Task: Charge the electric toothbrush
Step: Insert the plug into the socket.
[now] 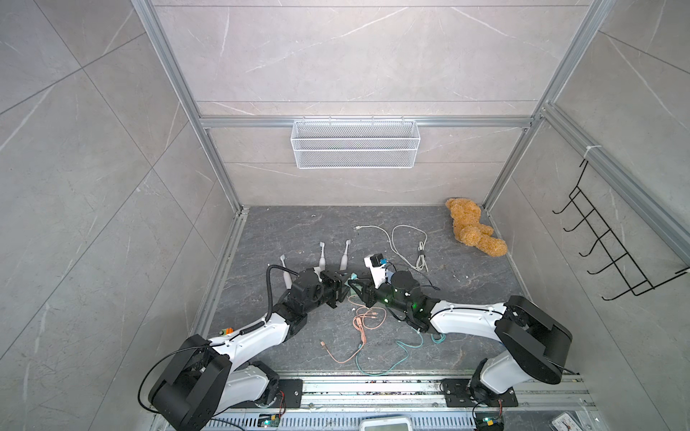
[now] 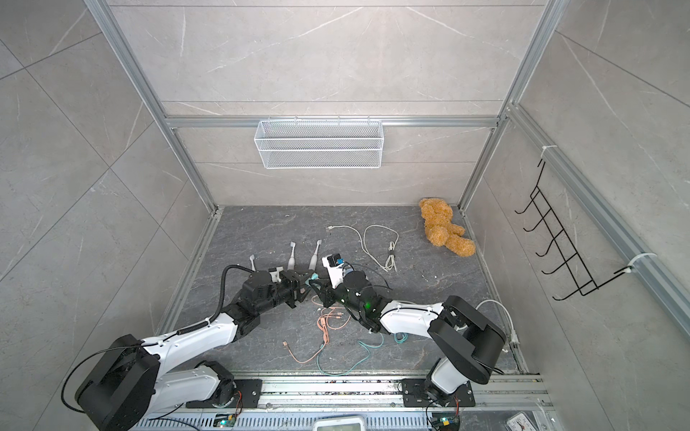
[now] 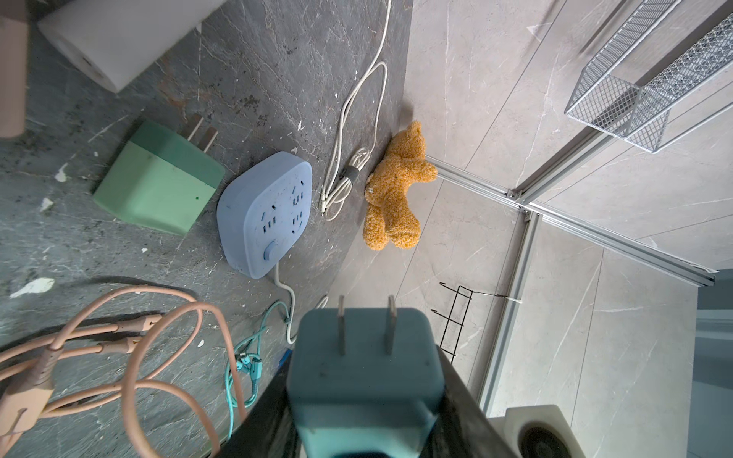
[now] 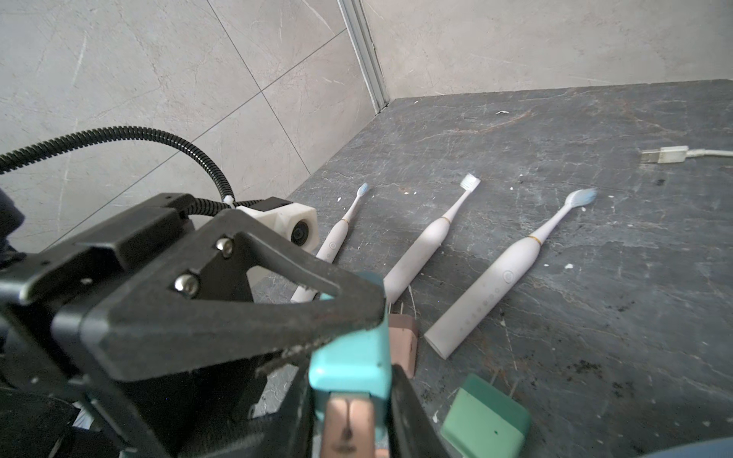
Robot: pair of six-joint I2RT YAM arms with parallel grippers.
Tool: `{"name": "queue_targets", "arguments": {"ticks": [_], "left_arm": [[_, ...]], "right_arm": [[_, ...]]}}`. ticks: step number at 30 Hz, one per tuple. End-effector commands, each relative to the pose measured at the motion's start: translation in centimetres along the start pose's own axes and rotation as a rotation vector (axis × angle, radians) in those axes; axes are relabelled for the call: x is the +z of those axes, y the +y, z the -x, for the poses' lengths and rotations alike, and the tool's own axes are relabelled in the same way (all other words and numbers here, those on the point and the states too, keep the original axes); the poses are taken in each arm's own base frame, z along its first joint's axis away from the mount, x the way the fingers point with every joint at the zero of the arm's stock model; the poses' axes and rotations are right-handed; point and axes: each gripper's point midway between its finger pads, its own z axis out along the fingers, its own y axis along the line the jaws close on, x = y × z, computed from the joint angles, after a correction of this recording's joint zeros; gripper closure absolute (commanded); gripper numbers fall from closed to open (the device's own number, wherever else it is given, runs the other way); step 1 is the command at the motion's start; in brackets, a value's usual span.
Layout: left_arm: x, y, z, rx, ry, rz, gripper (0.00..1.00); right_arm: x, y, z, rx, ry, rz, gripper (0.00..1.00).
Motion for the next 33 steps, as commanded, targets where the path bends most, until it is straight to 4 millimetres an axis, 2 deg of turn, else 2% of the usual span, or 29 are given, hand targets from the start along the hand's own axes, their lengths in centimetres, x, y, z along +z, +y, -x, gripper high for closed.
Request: {"name": "queue_targets", "arguments": {"ticks": [1, 3, 4, 6, 8, 15, 20, 25, 28, 33], "left_arm": [[-0.1, -2.9, -1.7, 0.061, 0.076, -0.084, 0.79], [-0.2, -2.8, -1.7, 0.070, 0.072, -0.063, 0.51], [-0.2, -2.7, -1.6, 0.077, 0.068, -0.054, 0.42], [-0.7, -2.8, -1.2, 0.120, 0.054, -0.036, 0.25], [-1.4, -2.9, -0.5, 0.180, 0.029, 0.004, 0.14], [-5.7, -2.5, 3.1, 0.485, -0.175, 0.238, 0.09], [-7.9, -1.7, 5.6, 0.607, -0.315, 0.381, 0.08], [-8.1, -0.4, 6.8, 0.627, -0.356, 0.452, 0.07], [-8.0, 0.1, 7.3, 0.639, -0.368, 0.484, 0.07], [-8.3, 0.7, 8.0, 0.671, -0.388, 0.536, 0.07]], "right_arm": [[-0.3, 0.6, 1.5, 0.022, -0.043, 0.008, 1.00], [-0.7, 0.2, 1.6, 0.036, -0.036, -0.028, 1.00], [-0.9, -0.2, 1.5, 0.040, -0.022, -0.052, 1.00], [-1.4, -1.0, 1.3, 0.042, 0.032, -0.121, 1.00], [-2.3, -2.0, 0.4, 0.031, 0.116, -0.203, 1.00], [-7.9, -5.5, -1.0, -0.023, 0.352, -0.504, 1.00], [-10.7, -6.7, 0.1, -0.090, 0.475, -0.651, 1.00], [-12.0, -7.9, 1.1, -0.089, 0.595, -0.718, 1.00], [-12.2, -8.1, 1.3, -0.070, 0.640, -0.681, 1.00], [-12.8, -9.4, 2.3, 0.052, 0.631, -0.685, 1.00]]}}
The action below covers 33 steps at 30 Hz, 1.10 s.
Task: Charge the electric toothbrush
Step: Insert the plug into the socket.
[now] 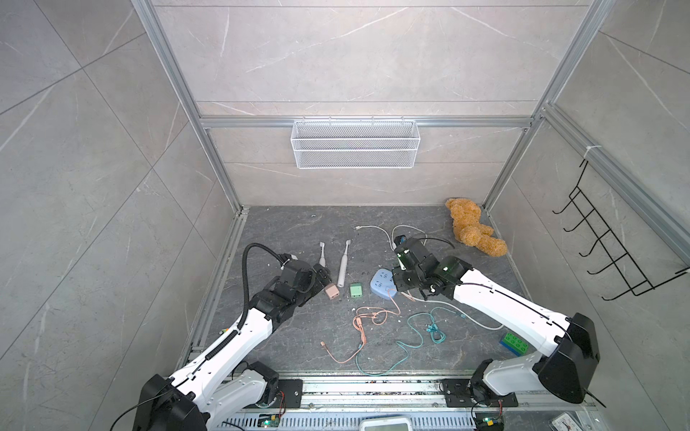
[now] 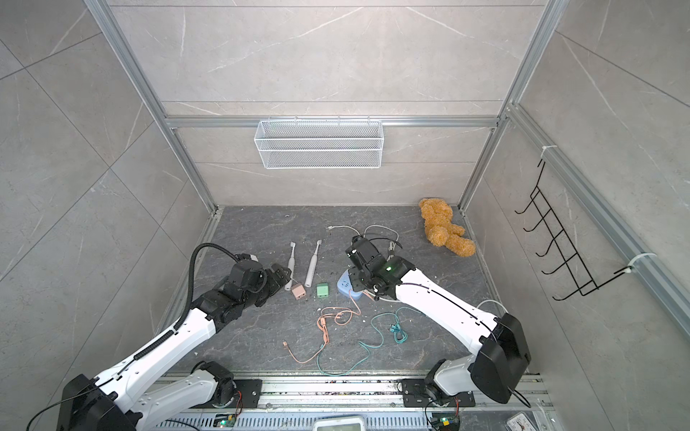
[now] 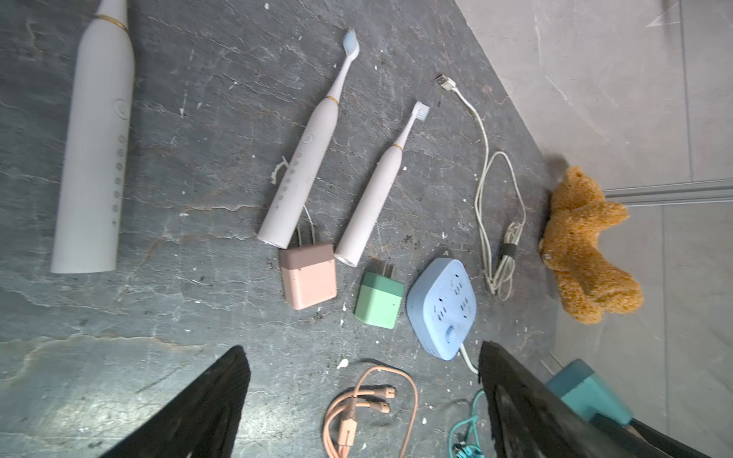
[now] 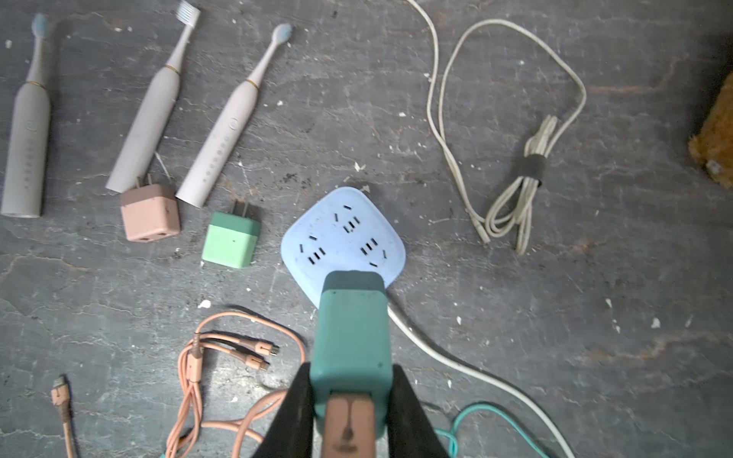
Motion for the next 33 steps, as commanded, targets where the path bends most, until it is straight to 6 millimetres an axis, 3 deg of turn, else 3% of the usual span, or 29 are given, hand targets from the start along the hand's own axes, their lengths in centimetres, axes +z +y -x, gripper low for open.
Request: {"name": "queue_targets", "arguments": {"ticks": [1, 7, 11, 15, 21, 33], "left_arm": [[-0.2, 0.5, 1.0, 0.067, -0.044, 0.047, 0.07], [-0.1, 1.1, 1.0, 0.081, -0.051, 0.068, 0.07], [0.0, 1.0, 0.9, 0.088, -0.047, 0.062, 0.07], [0.0, 0.9, 0.8, 0.093, -0.040, 0.056, 0.07], [0.1, 0.7, 0.5, 0.095, -0.026, 0.047, 0.07], [0.1, 0.8, 0.5, 0.096, -0.024, 0.049, 0.08]], "right_arm": [[-0.2, -0.5, -0.4, 0.039, 0.082, 0.020, 1.00], [1.6, -0.1, -0.2, 0.236, 0.167, -0.032, 1.00], [2.1, -1.3, 0.6, 0.416, 0.141, -0.136, 1.00], [3.0, -1.1, 0.9, 0.568, 0.140, -0.158, 1.00], [4.7, -0.8, 2.1, 0.596, 0.177, -0.222, 1.00], [8.3, 0.3, 1.3, 0.612, 0.271, -0.237, 1.00]]}}
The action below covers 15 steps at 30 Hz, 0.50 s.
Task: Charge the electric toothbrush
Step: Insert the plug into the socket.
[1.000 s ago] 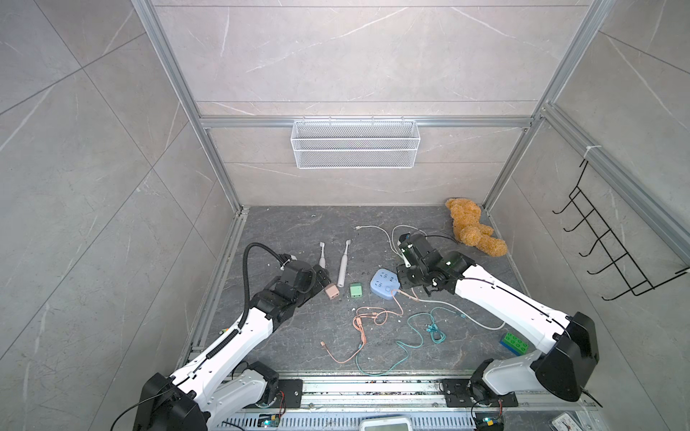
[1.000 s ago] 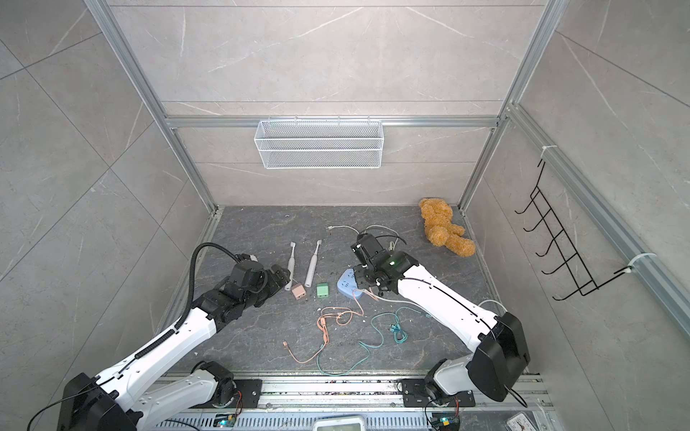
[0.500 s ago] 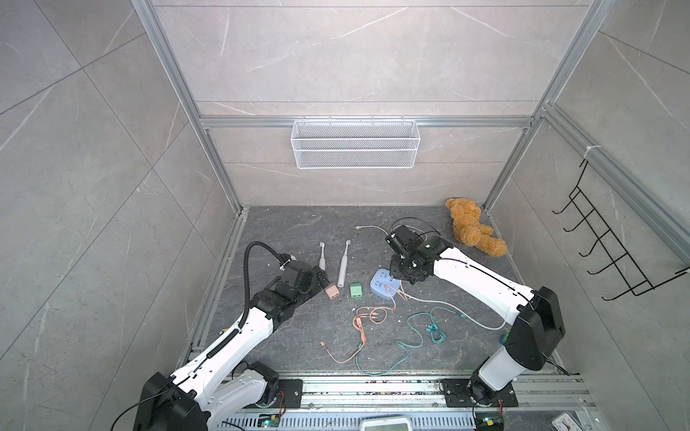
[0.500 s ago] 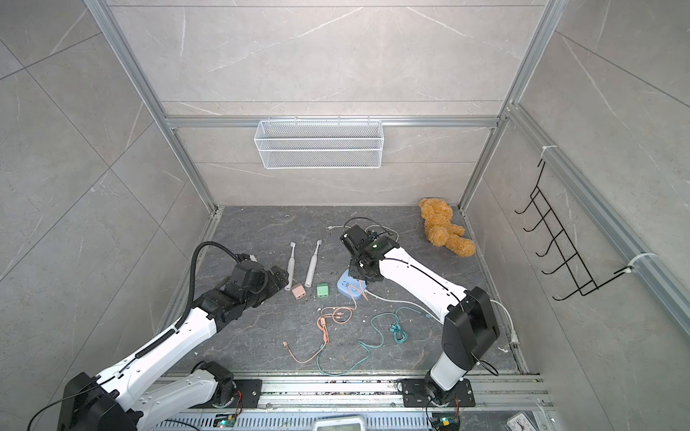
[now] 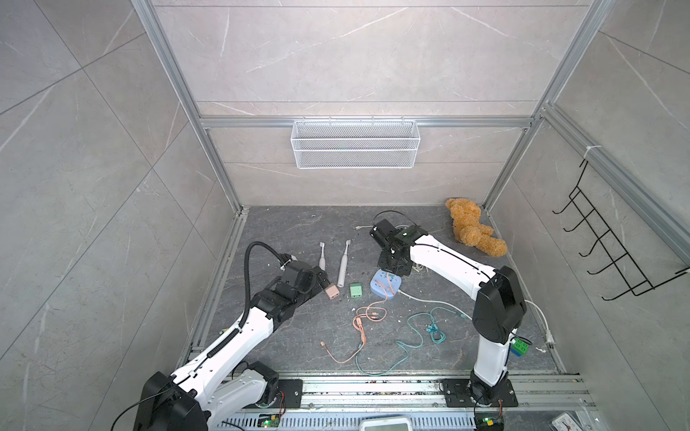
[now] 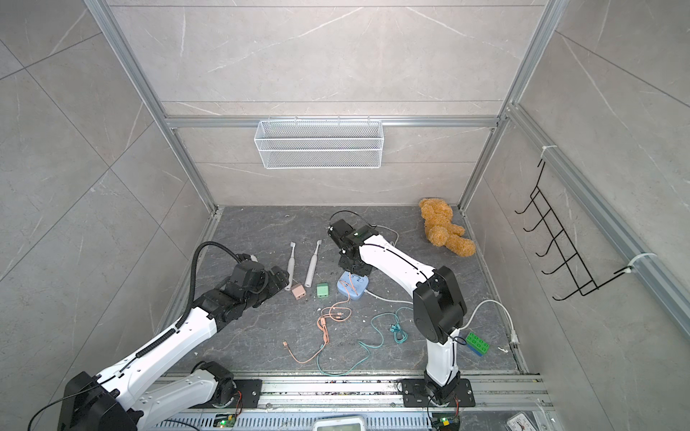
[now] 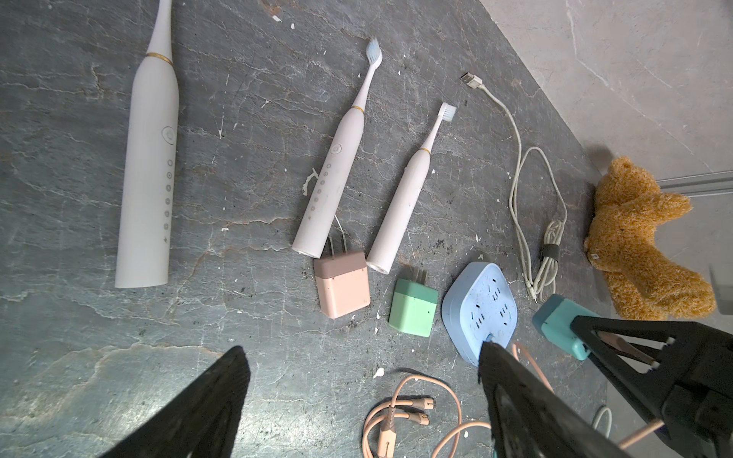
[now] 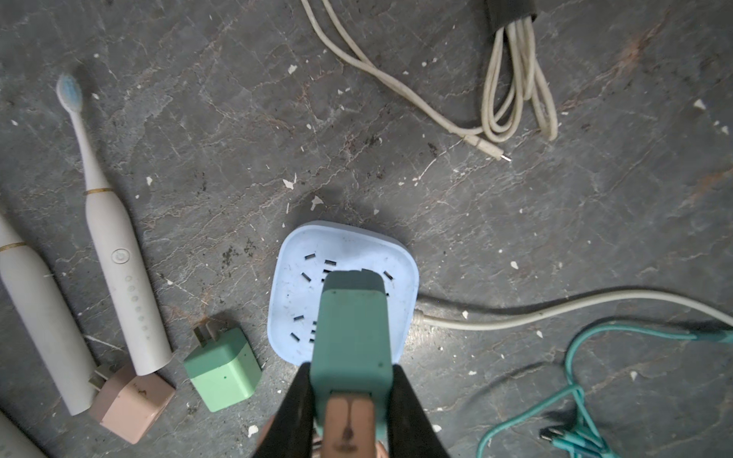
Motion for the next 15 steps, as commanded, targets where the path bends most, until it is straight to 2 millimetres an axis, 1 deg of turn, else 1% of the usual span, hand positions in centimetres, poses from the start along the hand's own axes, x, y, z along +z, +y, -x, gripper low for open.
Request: {"name": "queue_targets", "arguments": {"ticks": [1, 10, 15], "left_arm": [[-0.1, -0.1, 0.3, 0.026, -0.009, -0.001, 0.07], [0.0, -0.1, 0.2, 0.026, -0.003, 0.001, 0.07], [0.1, -0.2, 0.2, 0.025, 0.001, -0.002, 0.08]], "right_arm": [[0.5, 0.1, -0.2, 0.014, 0.023, -0.014, 1.00], [1.5, -0.8, -0.4, 0.044, 0.030, -0.065, 1.00], [2.4, -1.0, -1.3, 0.080, 0.068, -0.063, 1.00]]}}
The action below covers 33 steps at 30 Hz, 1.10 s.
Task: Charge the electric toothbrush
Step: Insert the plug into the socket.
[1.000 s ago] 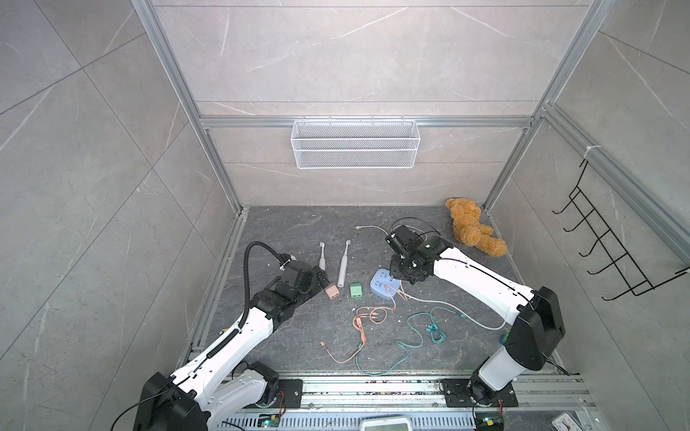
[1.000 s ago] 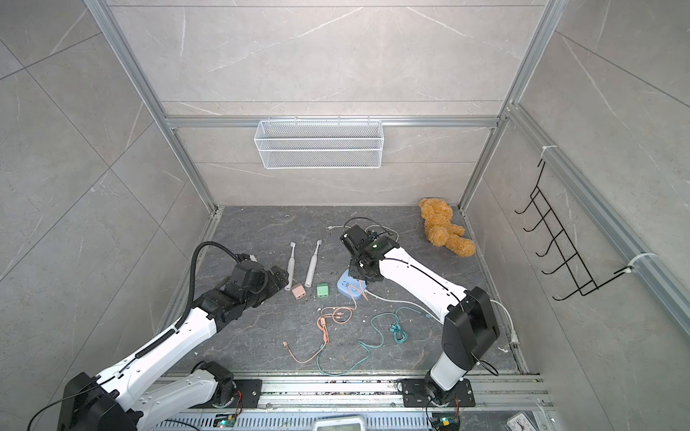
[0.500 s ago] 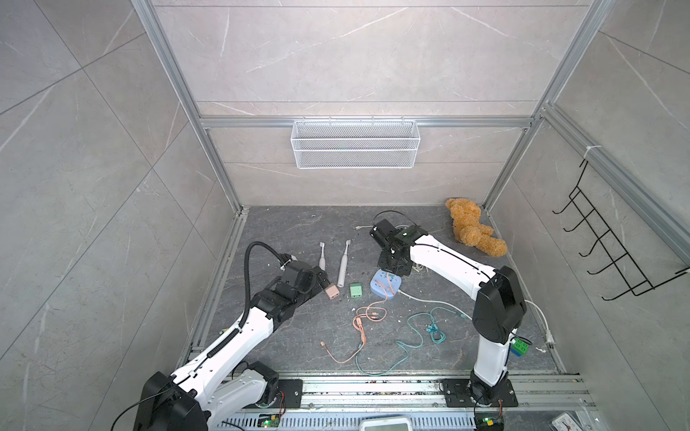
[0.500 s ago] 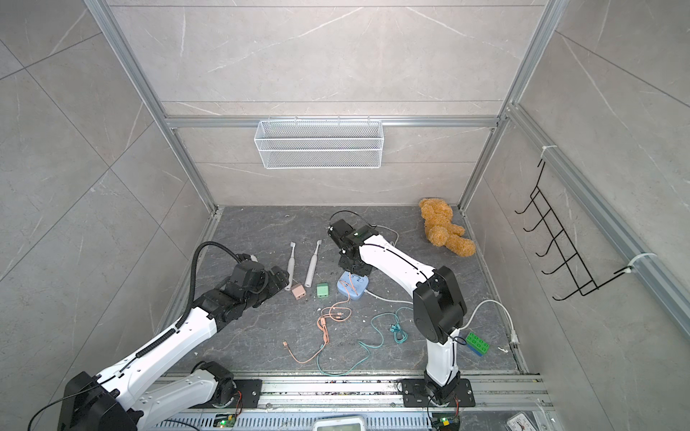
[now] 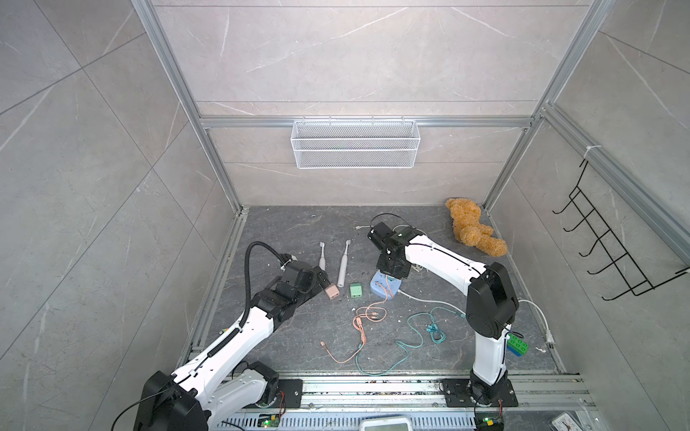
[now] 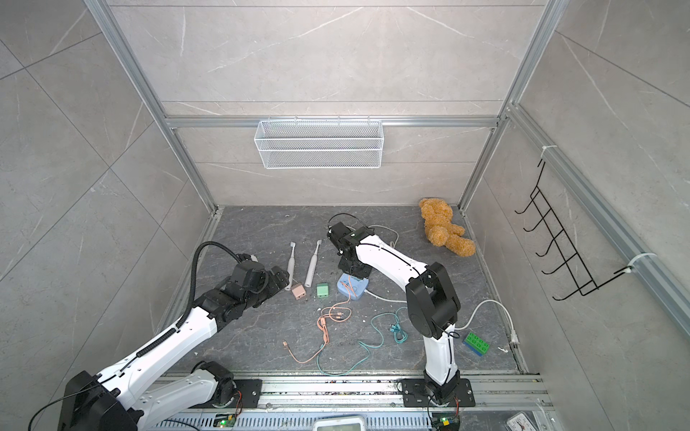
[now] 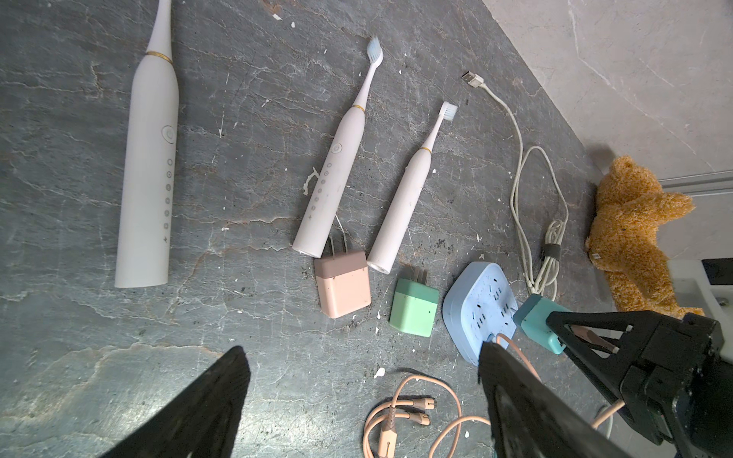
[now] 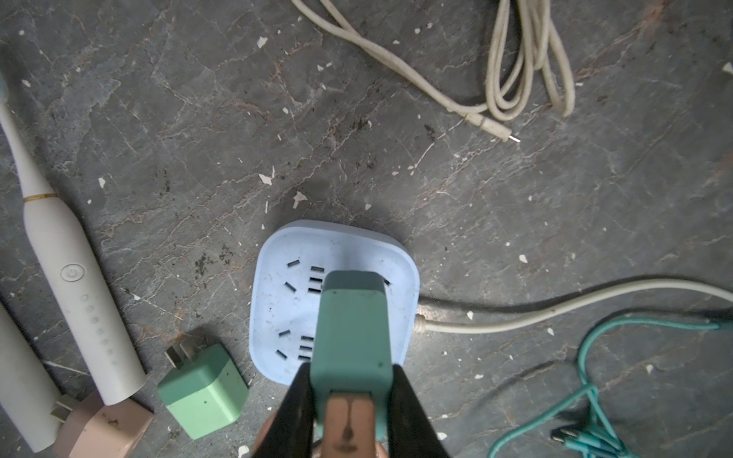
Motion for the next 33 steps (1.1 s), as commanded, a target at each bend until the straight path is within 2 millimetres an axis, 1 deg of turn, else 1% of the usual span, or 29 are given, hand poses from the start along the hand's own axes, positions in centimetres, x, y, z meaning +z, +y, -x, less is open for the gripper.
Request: {"name": "queue_targets", "arguments": {"ticks": [1, 5, 13, 17, 21, 23, 26, 29, 33], "left_arm": [[0.0, -0.4, 0.2, 0.025, -0.001, -0.009, 0.07], [0.0, -0.4, 0.2, 0.025, 0.002, -0.009, 0.07], [0.1, -0.4, 0.1, 0.025, 0.006, -0.009, 0.08], [0.2, -0.5, 0.0, 0.024, 0.013, -0.014, 0.08], [0.3, -0.5, -0.1, 0.022, 0.019, -0.012, 0.08], [0.3, -0.5, -0.2, 0.022, 0.022, -0.012, 0.08], [0.4, -0.5, -0.2, 0.022, 0.023, -0.009, 0.08], [0.4, -0.4, -0.3, 0.022, 0.024, -0.010, 0.08], [0.4, -0.4, -0.3, 0.022, 0.025, -0.009, 0.08]], "right_arm": [[0.9, -0.6, -0.9, 0.037, 0.040, -0.030, 1.00], [1.4, -0.8, -1.2, 0.034, 0.052, -0.045, 1.00], [1.4, -1.8, -1.1, 0.069, 0.042, -0.091, 1.00], [1.8, -0.9, -1.7, 0.073, 0.081, -0.052, 1.00], [2.0, -0.8, -1.8, 0.087, 0.091, -0.049, 1.00], [2.3, -0.8, -1.9, 0.101, 0.106, -0.043, 1.00], [2.8, -1.3, -1.8, 0.122, 0.117, -0.060, 1.00], [2.8, -1.6, -1.7, 0.143, 0.115, -0.070, 1.00], [3.3, -1.6, -1.7, 0.161, 0.143, -0.074, 1.00]]}}
